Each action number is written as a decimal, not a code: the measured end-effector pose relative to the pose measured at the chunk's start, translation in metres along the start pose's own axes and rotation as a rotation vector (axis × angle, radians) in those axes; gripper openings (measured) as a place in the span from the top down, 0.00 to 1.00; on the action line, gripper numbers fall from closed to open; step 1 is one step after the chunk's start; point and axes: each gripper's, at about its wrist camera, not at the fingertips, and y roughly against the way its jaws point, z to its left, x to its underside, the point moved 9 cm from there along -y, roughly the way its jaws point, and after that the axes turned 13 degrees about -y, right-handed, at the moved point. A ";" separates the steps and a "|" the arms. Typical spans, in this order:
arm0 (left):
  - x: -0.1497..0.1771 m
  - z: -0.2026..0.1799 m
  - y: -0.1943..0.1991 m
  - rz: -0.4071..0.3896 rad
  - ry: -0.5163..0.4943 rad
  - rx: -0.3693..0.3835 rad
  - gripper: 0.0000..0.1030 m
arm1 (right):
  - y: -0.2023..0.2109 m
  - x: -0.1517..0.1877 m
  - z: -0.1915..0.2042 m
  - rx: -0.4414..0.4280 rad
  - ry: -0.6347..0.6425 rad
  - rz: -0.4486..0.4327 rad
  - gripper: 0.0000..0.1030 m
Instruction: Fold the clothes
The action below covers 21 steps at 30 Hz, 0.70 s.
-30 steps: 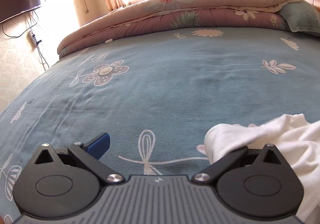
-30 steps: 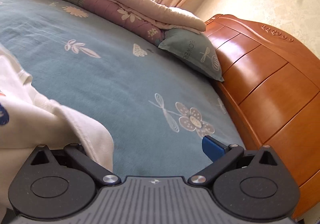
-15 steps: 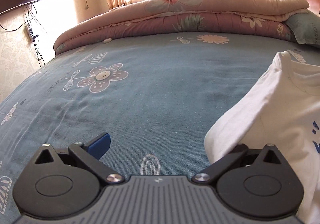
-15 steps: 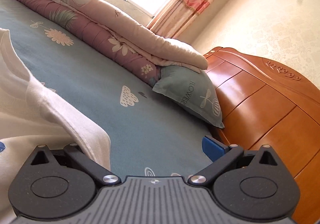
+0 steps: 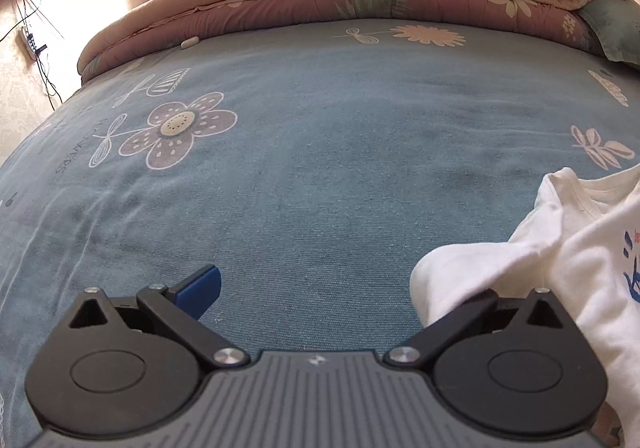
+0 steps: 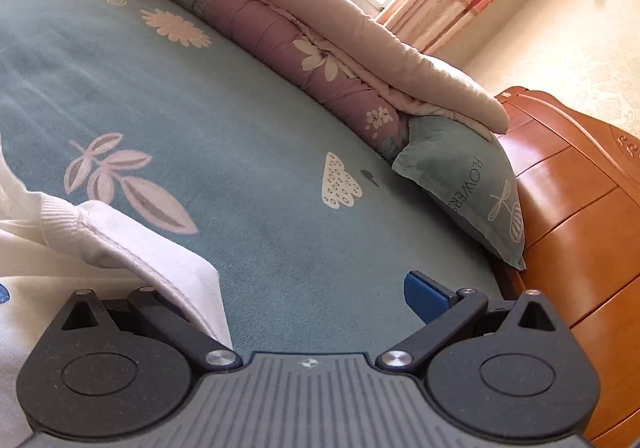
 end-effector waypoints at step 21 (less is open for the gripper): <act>0.034 -0.042 0.092 -0.097 -0.062 0.171 0.01 | 0.171 0.134 -0.043 -0.304 -0.281 0.201 0.00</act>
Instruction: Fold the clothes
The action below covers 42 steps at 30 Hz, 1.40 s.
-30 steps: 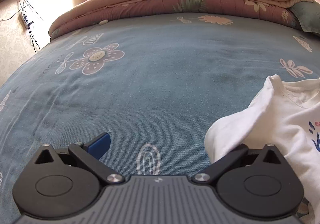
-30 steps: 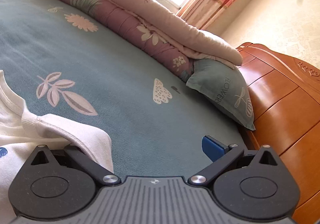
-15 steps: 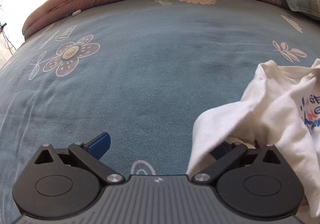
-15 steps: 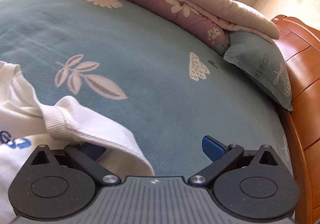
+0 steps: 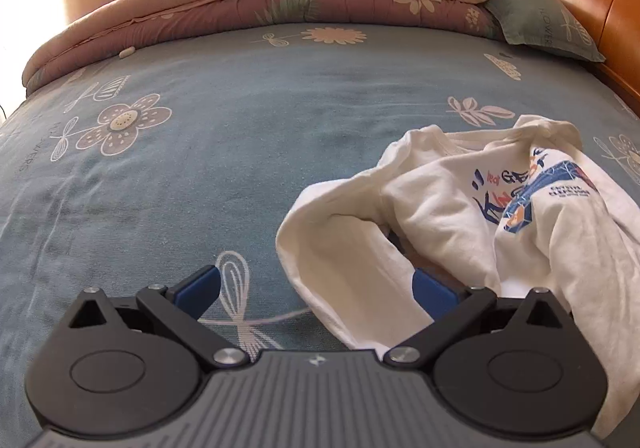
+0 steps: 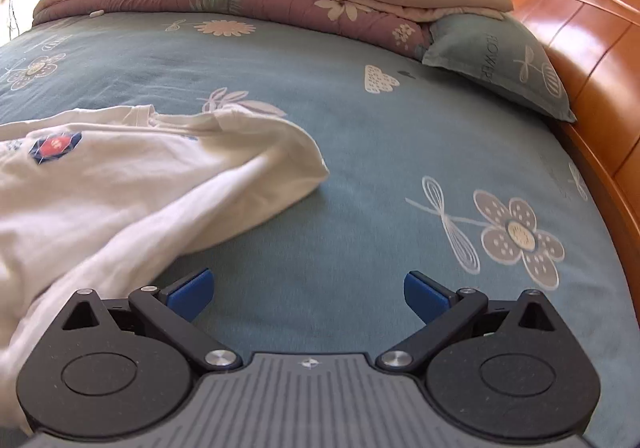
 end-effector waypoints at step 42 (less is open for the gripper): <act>0.039 -0.047 -0.009 0.178 0.120 0.158 0.01 | 0.034 0.112 -0.006 -0.009 -0.270 0.127 0.00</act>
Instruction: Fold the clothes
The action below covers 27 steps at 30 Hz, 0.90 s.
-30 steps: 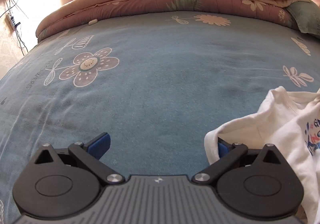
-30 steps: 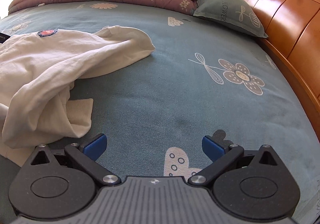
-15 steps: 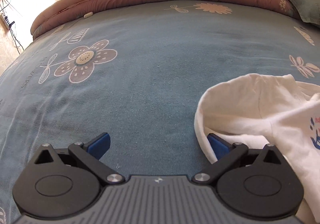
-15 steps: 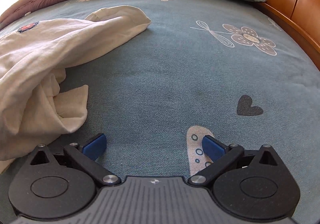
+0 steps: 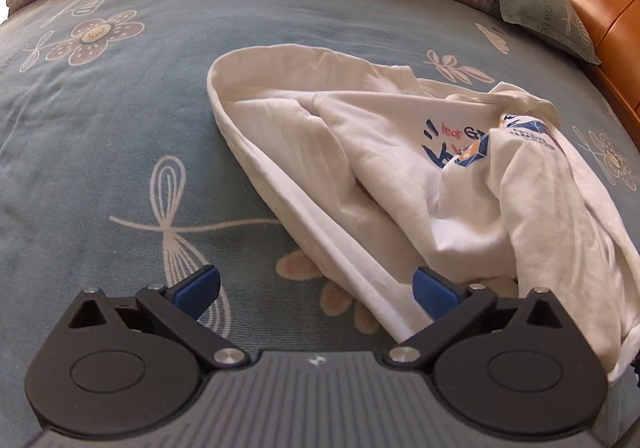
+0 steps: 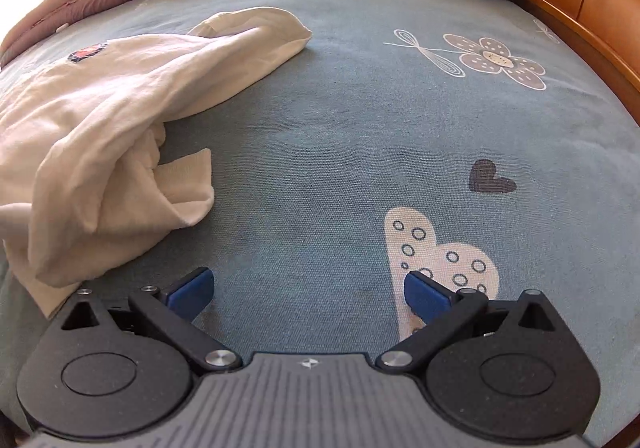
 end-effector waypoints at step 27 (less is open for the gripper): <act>0.017 0.031 0.004 0.158 -0.098 -0.311 0.00 | 0.025 0.011 -0.016 -0.009 -0.009 -0.033 0.00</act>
